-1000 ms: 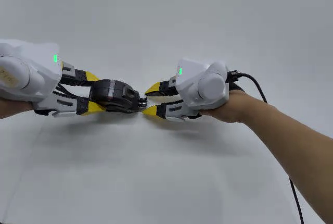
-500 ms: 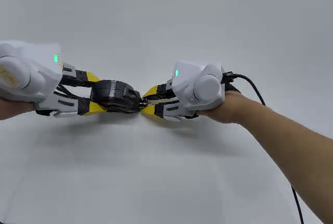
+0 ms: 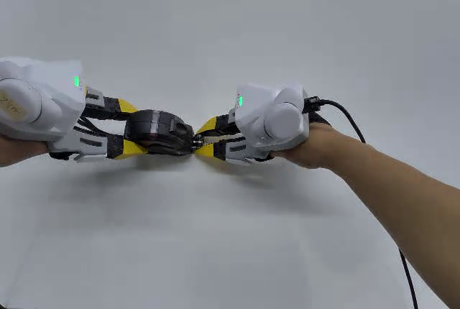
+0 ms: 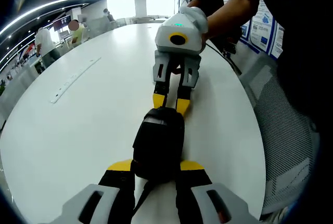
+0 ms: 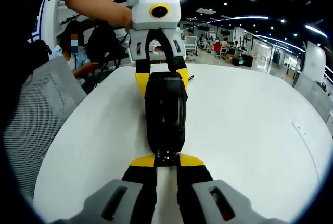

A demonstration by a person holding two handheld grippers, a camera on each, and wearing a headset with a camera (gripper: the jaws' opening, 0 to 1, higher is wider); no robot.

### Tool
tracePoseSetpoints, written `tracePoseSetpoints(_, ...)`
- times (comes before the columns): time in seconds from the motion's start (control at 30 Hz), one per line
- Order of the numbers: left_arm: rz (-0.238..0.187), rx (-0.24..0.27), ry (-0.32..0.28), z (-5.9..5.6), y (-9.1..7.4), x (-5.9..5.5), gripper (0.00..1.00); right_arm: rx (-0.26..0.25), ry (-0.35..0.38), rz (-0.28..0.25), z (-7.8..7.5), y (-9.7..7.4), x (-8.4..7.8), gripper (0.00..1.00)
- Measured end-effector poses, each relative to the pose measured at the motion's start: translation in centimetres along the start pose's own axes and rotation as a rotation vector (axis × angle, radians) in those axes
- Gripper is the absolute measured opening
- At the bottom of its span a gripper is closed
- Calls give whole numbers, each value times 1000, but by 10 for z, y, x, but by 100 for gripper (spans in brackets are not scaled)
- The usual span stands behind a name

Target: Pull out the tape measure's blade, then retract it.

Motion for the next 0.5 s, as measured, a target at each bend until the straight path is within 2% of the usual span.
tracePoseSetpoints(0.5,-3,4,-14,1,-1,-2,26,2,-42,1,-1,-6,1,12)
Point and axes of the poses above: the centre of the closed fingertips' face, and the gripper's own axes: y roughly forward along the fingers, z roughly to its left, x roughly out of its top, the point moved 4 cm from there along -y, roughly backward along the fingers, and after that the axes turned 7 degrees about x, right-handed, at the moved point
